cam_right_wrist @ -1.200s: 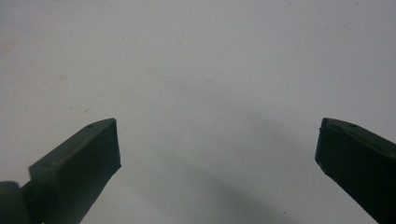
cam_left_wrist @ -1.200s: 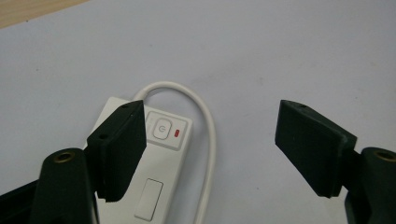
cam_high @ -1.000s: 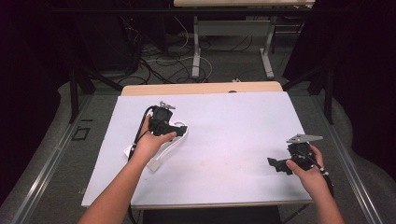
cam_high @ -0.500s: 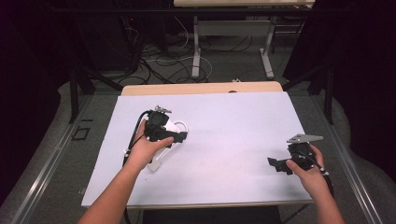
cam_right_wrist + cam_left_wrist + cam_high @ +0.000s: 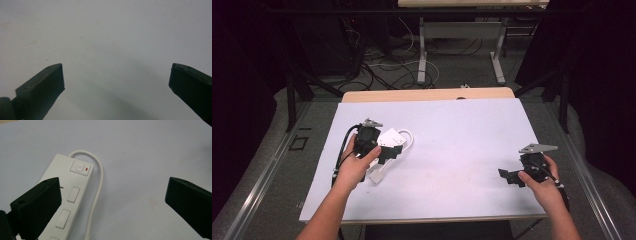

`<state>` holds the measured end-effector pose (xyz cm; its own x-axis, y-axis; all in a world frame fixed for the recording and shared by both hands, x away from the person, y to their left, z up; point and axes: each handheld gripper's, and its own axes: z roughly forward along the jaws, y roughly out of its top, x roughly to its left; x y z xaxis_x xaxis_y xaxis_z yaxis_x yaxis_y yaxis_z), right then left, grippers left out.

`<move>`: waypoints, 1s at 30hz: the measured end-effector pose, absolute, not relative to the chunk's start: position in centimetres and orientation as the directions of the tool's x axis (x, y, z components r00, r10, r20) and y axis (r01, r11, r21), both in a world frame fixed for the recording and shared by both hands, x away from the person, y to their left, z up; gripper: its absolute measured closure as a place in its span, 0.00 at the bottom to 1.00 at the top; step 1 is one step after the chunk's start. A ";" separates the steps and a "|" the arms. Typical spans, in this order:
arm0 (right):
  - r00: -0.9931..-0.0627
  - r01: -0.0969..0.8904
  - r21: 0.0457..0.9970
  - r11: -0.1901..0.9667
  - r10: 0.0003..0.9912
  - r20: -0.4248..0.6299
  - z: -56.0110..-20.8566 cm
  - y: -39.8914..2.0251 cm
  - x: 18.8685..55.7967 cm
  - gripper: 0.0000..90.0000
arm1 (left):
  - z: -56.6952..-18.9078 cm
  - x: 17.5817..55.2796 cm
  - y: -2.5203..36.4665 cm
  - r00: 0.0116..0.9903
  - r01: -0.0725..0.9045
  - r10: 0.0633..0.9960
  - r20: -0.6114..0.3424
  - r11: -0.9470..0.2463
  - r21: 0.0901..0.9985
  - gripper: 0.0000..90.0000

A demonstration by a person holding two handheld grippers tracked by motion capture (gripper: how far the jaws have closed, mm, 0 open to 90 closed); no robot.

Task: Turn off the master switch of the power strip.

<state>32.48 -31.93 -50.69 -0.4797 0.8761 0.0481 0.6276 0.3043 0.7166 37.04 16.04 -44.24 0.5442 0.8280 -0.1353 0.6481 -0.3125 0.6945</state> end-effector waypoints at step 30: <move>-0.474 0.628 0.720 0.297 0.879 0.050 -50.7 -32.1 32.5 0.00 | -46.8 34.8 23.7 0.370 0.700 0.914 -0.164 -0.158 0.697 0.01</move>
<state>32.51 -32.12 -50.69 -0.4737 0.8793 0.0501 0.6277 0.2972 0.7195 34.83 23.68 -46.78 0.3697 0.9145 -0.1644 0.6998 -0.1576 0.6967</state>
